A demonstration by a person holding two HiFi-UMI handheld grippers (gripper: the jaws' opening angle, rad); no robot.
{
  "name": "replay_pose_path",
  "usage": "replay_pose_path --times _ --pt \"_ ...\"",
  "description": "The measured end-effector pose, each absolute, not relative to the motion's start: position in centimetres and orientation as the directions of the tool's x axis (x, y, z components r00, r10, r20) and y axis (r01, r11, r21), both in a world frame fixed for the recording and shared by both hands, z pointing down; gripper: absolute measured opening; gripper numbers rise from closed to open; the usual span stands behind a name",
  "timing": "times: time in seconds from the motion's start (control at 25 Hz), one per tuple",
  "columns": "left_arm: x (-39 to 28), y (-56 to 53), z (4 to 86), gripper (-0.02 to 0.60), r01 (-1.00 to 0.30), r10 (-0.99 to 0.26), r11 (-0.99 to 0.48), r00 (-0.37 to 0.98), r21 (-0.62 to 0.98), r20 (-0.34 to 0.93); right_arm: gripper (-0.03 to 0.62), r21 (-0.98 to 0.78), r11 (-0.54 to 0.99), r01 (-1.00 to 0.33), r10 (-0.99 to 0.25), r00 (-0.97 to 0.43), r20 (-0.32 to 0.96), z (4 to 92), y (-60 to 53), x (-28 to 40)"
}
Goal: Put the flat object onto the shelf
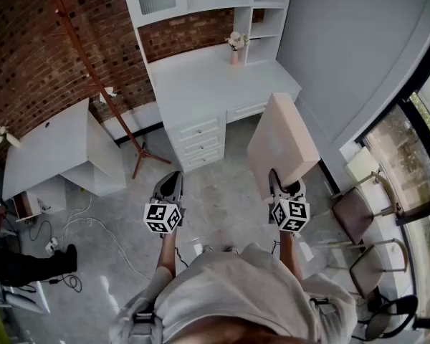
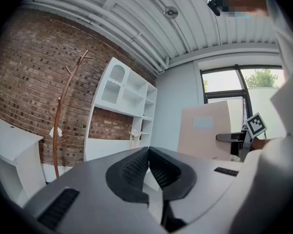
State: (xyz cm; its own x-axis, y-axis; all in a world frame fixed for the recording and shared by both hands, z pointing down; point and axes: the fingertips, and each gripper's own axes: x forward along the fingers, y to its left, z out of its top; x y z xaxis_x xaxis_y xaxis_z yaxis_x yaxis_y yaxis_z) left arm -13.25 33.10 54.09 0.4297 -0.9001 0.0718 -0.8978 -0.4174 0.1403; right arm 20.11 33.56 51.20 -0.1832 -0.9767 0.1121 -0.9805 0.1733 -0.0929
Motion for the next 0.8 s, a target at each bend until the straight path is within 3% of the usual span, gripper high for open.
replay_pose_path --times 0.8 --pt "-11.1 33.9 53.8 0.015 -0.904 -0.902 -0.413 0.423 0.108 0.084 0.285 -0.081 0.209 -0.975 -0.966 -0.218 0.135 52.0 34.4 20.8"
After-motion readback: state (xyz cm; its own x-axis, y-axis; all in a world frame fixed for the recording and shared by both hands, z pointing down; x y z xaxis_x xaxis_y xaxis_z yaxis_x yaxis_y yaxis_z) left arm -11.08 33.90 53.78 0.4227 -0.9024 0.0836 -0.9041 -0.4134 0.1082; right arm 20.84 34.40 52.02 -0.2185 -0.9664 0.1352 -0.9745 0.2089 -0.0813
